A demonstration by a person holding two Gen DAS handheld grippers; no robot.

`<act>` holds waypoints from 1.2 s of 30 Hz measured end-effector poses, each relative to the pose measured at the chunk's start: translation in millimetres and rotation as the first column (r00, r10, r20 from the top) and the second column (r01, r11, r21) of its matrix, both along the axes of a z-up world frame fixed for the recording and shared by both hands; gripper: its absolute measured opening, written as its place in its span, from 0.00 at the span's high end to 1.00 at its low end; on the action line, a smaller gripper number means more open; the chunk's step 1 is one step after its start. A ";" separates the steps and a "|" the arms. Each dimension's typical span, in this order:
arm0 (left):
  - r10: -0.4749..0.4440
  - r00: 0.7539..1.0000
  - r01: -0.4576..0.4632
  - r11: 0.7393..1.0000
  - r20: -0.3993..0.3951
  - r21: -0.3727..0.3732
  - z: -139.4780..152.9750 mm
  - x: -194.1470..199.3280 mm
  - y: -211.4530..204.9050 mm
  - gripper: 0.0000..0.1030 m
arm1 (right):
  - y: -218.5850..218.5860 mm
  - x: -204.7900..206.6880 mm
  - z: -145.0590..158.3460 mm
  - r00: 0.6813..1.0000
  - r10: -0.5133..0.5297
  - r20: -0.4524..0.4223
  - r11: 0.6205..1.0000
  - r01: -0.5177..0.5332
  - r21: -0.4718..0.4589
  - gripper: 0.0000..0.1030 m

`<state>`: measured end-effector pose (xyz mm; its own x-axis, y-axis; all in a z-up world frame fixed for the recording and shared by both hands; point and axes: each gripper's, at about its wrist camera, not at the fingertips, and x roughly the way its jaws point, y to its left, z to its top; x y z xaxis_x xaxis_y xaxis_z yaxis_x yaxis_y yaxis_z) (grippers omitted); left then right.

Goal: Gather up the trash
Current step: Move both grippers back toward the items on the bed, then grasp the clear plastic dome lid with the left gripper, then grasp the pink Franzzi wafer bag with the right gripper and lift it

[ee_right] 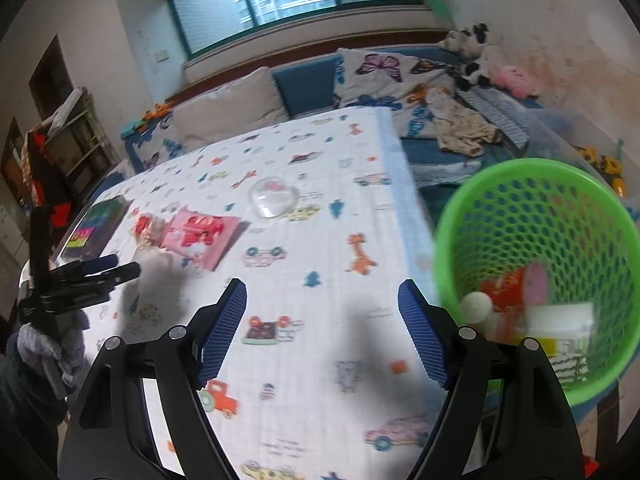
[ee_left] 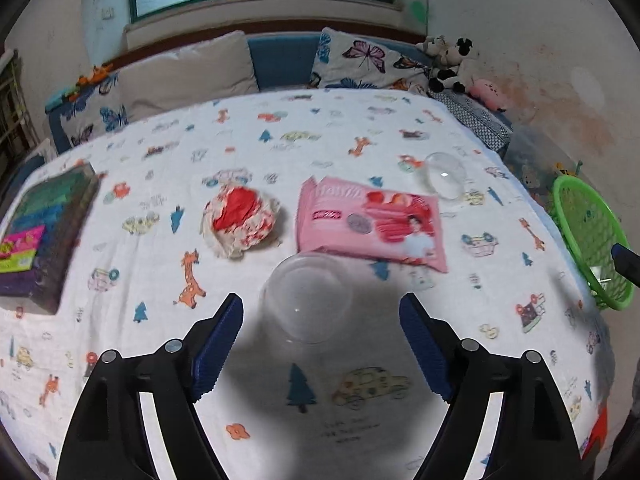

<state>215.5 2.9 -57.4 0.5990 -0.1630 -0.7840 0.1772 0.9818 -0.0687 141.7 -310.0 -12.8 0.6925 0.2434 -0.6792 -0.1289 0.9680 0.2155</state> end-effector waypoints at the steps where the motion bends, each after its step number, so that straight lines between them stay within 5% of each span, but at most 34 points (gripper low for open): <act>1: 0.000 1.000 0.000 1.000 -0.005 -0.004 -2.9 2.3 2.1 0.24 | 5.7 3.0 -0.6 1.000 0.013 -0.002 1.000 -0.013 -0.006 0.23; 12: -0.009 1.000 0.010 0.999 -0.023 0.037 -23.6 18.3 3.3 0.25 | 42.3 29.2 -9.7 0.993 0.113 -0.039 0.992 -0.114 -0.043 0.21; 19: -0.024 1.000 0.024 1.000 -0.018 0.008 -25.2 19.2 3.9 0.46 | 64.3 43.0 -12.3 0.982 0.183 -0.053 0.979 -0.187 -0.083 0.21; 23: -0.027 1.000 0.027 1.000 -0.005 0.000 -20.2 15.2 5.5 0.46 | 80.6 50.2 -11.8 0.968 0.243 -0.055 0.962 -0.248 -0.114 0.18; 36: 0.017 0.999 -0.016 0.999 0.028 -0.036 15.9 -19.4 43.3 0.46 | 149.6 87.5 -27.3 0.867 0.485 -0.112 0.839 -0.497 -0.221 0.17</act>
<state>196.0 46.2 -41.6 0.6234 -0.1804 -0.7608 0.1632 0.9816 -0.0990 229.2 -160.4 -40.1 0.4887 0.3721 -0.7891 -0.5962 0.8028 0.0092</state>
